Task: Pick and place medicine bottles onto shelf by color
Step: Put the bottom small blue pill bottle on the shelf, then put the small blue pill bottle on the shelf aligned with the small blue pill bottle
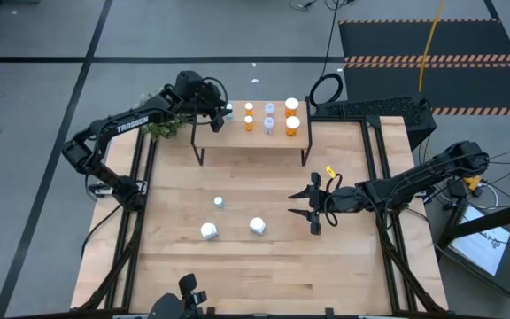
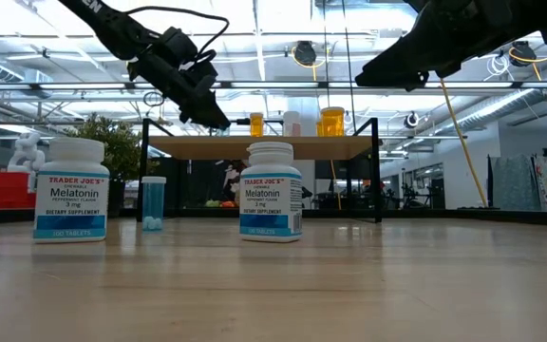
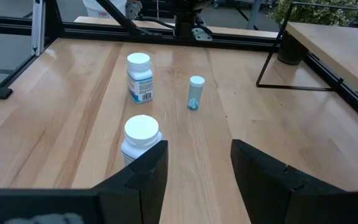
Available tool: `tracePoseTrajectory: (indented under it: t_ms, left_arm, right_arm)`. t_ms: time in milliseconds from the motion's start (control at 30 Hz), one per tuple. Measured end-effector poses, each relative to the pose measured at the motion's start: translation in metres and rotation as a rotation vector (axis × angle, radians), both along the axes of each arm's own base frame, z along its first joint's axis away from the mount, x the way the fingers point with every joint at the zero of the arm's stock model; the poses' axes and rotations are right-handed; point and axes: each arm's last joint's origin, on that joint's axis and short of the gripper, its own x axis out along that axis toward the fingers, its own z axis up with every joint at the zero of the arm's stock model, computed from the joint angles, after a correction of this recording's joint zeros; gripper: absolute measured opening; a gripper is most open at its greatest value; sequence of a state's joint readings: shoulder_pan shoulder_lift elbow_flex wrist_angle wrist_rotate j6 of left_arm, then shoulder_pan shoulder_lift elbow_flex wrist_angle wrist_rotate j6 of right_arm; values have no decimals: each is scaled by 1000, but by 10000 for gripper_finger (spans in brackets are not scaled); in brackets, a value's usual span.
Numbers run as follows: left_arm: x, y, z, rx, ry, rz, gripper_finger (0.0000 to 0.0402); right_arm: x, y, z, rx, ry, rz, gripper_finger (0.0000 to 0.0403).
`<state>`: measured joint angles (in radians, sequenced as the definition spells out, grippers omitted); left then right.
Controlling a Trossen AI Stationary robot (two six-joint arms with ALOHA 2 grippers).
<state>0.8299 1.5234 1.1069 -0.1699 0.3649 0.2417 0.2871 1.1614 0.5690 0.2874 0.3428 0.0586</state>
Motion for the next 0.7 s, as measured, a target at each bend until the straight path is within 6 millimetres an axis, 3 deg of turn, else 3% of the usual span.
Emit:
tracePoseTrajectory:
  t_ms: [700]
  left_arm:
    - [-1,-2,10,57,-31,28,236]
  right_arm:
    - [0,0,0,0,0,0,169]
